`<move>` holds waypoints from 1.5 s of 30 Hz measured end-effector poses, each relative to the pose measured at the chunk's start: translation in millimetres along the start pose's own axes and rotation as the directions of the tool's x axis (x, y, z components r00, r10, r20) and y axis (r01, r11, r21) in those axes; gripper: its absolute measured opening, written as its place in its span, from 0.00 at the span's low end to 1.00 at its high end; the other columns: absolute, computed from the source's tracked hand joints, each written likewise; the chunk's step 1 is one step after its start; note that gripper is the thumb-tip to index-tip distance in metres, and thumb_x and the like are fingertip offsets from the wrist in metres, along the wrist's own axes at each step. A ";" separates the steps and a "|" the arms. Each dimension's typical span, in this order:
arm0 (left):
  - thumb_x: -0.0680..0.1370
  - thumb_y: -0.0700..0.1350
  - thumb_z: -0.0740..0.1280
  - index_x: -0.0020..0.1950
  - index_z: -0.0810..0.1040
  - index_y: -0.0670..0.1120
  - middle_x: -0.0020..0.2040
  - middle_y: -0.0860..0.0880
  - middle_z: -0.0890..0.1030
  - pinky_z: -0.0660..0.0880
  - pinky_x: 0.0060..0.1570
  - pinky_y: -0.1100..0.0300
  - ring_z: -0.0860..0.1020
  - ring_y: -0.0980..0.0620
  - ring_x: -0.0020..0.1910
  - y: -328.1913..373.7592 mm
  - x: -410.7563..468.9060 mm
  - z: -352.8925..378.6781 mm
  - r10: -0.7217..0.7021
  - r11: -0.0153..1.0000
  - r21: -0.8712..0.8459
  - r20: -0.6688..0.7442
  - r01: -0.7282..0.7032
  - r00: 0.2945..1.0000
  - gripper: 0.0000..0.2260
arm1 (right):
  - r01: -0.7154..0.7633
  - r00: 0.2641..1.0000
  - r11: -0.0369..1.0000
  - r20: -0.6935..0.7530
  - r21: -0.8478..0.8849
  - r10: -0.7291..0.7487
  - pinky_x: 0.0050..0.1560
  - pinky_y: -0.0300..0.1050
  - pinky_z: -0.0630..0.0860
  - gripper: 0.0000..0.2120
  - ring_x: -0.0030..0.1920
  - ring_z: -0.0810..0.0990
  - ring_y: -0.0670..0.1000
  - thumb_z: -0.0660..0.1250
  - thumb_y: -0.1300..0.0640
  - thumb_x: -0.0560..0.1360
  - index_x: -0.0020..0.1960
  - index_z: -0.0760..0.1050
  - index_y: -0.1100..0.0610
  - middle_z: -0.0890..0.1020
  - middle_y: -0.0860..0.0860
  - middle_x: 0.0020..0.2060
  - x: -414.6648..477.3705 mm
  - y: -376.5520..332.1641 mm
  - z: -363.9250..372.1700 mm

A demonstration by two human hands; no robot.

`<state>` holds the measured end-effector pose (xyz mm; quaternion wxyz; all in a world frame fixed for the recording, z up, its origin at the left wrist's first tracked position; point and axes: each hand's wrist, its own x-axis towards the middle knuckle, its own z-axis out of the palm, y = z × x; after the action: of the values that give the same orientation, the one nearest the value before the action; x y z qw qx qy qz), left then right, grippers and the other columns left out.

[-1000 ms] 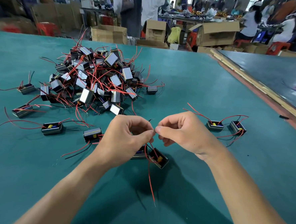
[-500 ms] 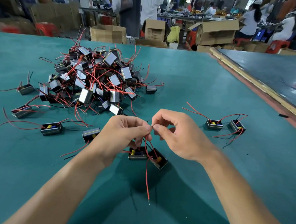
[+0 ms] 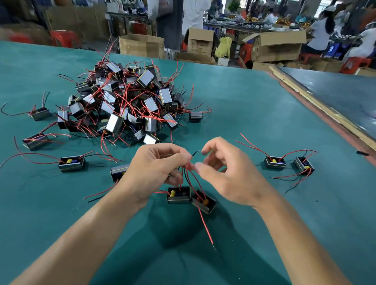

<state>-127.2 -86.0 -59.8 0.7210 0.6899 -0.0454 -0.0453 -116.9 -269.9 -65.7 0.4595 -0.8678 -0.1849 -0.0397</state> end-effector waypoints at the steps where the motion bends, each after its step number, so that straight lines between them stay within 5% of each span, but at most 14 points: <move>1: 0.76 0.39 0.70 0.34 0.83 0.49 0.35 0.46 0.83 0.75 0.27 0.64 0.75 0.53 0.24 0.0 0.5 0.4 0.005 1.000 -0.009 -0.019 -0.005 1.000 0.12 | -0.050 0.995 0.998 0.090 -0.036 0.053 0.44 0.43 0.77 0.24 0.41 0.80 0.45 0.67 0.34 0.64 0.53 0.72 0.46 0.82 0.43 0.40 -0.8 0.3 0.9; 3: 0.76 0.38 0.69 0.32 0.82 0.50 0.34 0.47 0.83 0.75 0.27 0.64 0.76 0.53 0.24 -0.2 1.5 0.9 0.004 1.000 -0.027 -0.059 -0.006 0.998 0.14 | -0.074 0.970 0.988 0.220 -0.136 0.103 0.49 0.42 0.77 0.29 0.45 0.80 0.42 0.69 0.30 0.61 0.57 0.72 0.43 0.81 0.42 0.45 -1.6 1.0 7.2; 6: 0.76 0.37 0.68 0.31 0.81 0.49 0.34 0.47 0.82 0.76 0.27 0.64 0.77 0.53 0.24 -1.3 2.9 1.2 0.001 0.999 -0.053 -0.077 -0.005 0.997 0.14 | 0.031 0.980 0.950 0.194 -0.310 0.032 0.38 0.31 0.69 0.18 0.37 0.76 0.38 0.75 0.37 0.65 0.48 0.72 0.41 0.77 0.36 0.36 -1.4 4.7 24.2; 11: 0.75 0.40 0.71 0.35 0.82 0.49 0.38 0.47 0.83 0.74 0.26 0.65 0.77 0.54 0.25 -4.3 6.6 -1.9 0.011 0.999 -0.037 -0.072 -0.013 0.997 0.09 | 0.046 0.991 0.915 0.136 -0.400 0.009 0.36 0.44 0.74 0.11 0.33 0.76 0.44 0.75 0.45 0.67 0.42 0.77 0.48 0.79 0.44 0.31 0.6 11.4 32.3; 14: 0.74 0.43 0.73 0.39 0.82 0.49 0.37 0.52 0.84 0.76 0.31 0.63 0.78 0.55 0.31 -7.0 13.6 -12.5 0.085 0.992 0.114 -0.300 -0.053 0.950 0.04 | -0.098 0.995 0.865 -0.056 -0.491 0.080 0.37 0.46 0.75 0.12 0.38 0.80 0.52 0.75 0.43 0.66 0.43 0.79 0.49 0.81 0.46 0.34 9.5 26.2 11.5; 17: 0.71 0.45 0.74 0.47 0.81 0.51 0.43 0.57 0.82 0.74 0.47 0.57 0.79 0.54 0.47 -8.5 16.4 -28.4 0.314 0.796 0.605 -0.389 -0.017 0.866 0.07 | -0.373 0.903 0.792 -0.385 -0.483 0.191 0.37 0.45 0.69 0.12 0.42 0.81 0.58 0.77 0.46 0.68 0.40 0.77 0.52 0.81 0.50 0.35 17.0 46.0 -15.2; 20: 0.71 0.46 0.72 0.63 0.74 0.49 0.58 0.50 0.77 0.69 0.59 0.50 0.68 0.45 0.65 -9.9 15.6 -37.3 0.218 0.569 0.809 -0.319 0.146 0.922 0.21 | -0.554 0.762 0.738 -0.593 -0.385 0.262 0.43 0.48 0.68 0.12 0.51 0.80 0.61 0.76 0.52 0.70 0.44 0.72 0.53 0.81 0.56 0.45 19.5 58.1 -34.9; 25: 0.73 0.41 0.65 0.63 0.69 0.45 0.61 0.44 0.74 0.68 0.57 0.47 0.68 0.41 0.63 -15.0 13.9 -39.9 0.039 0.280 0.910 -0.328 0.305 0.944 0.18 | -0.436 0.731 0.847 -0.669 -0.305 0.135 0.67 0.51 0.61 0.40 0.68 0.66 0.61 0.74 0.59 0.70 0.75 0.57 0.66 0.70 0.62 0.66 20.2 43.3 -27.4; 29: 0.72 0.39 0.66 0.60 0.73 0.47 0.55 0.47 0.80 0.72 0.52 0.52 0.75 0.42 0.58 -18.6 15.7 -47.9 0.070 0.306 0.911 -0.310 0.276 0.948 0.16 | -0.433 0.805 0.831 -0.565 -0.351 0.181 0.70 0.53 0.59 0.37 0.71 0.64 0.61 0.69 0.55 0.75 0.76 0.55 0.67 0.66 0.60 0.71 20.7 41.0 -13.7; 33: 0.72 0.38 0.65 0.54 0.79 0.49 0.48 0.49 0.83 0.75 0.50 0.53 0.78 0.43 0.52 -20.1 18.1 -45.4 0.120 0.422 0.879 -0.296 0.222 0.947 0.13 | -0.527 0.779 0.784 -0.555 -0.328 0.291 0.61 0.56 0.66 0.14 0.62 0.70 0.63 0.63 0.52 0.79 0.53 0.68 0.63 0.73 0.63 0.61 20.9 44.0 -25.8; 37: 0.73 0.39 0.68 0.47 0.81 0.50 0.39 0.54 0.83 0.74 0.46 0.56 0.80 0.46 0.46 -19.0 18.9 -42.1 0.211 0.531 0.833 -0.304 0.152 0.929 0.07 | -0.510 0.658 0.832 -0.721 -0.217 0.215 0.72 0.55 0.58 0.35 0.72 0.62 0.63 0.68 0.58 0.76 0.75 0.55 0.70 0.65 0.66 0.71 20.5 38.5 -30.5; 40: 0.73 0.40 0.69 0.47 0.80 0.49 0.35 0.58 0.80 0.73 0.44 0.57 0.79 0.48 0.43 -18.3 18.2 -39.8 0.230 0.568 0.814 -0.303 0.125 0.925 0.06 | -0.260 0.565 0.933 -0.823 -0.247 -0.060 0.75 0.57 0.58 0.41 0.73 0.63 0.63 0.67 0.64 0.73 0.78 0.48 0.70 0.63 0.66 0.73 15.5 21.3 -24.9; 43: 0.74 0.41 0.69 0.49 0.80 0.49 0.35 0.58 0.80 0.74 0.45 0.57 0.80 0.49 0.41 -19.8 19.6 -37.3 0.197 0.589 0.798 -0.295 0.128 0.935 0.06 | 0.103 0.758 0.940 -0.586 -0.326 -0.286 0.68 0.50 0.70 0.29 0.63 0.75 0.55 0.65 0.61 0.73 0.72 0.65 0.67 0.75 0.58 0.64 13.5 14.4 -4.9; 45: 0.74 0.43 0.70 0.52 0.79 0.50 0.40 0.57 0.82 0.77 0.46 0.56 0.81 0.50 0.38 -21.4 22.8 -36.1 0.153 0.646 0.754 -0.276 0.116 0.949 0.08 | 0.109 0.934 0.959 -0.303 -0.263 -0.189 0.68 0.49 0.71 0.23 0.64 0.76 0.51 0.65 0.57 0.77 0.70 0.71 0.62 0.77 0.54 0.64 13.3 19.2 8.7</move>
<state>-100.1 -54.1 -82.8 0.3616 0.9261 0.0483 0.0963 -98.5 -268.8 -82.6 0.3703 -0.8821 -0.1660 -0.2394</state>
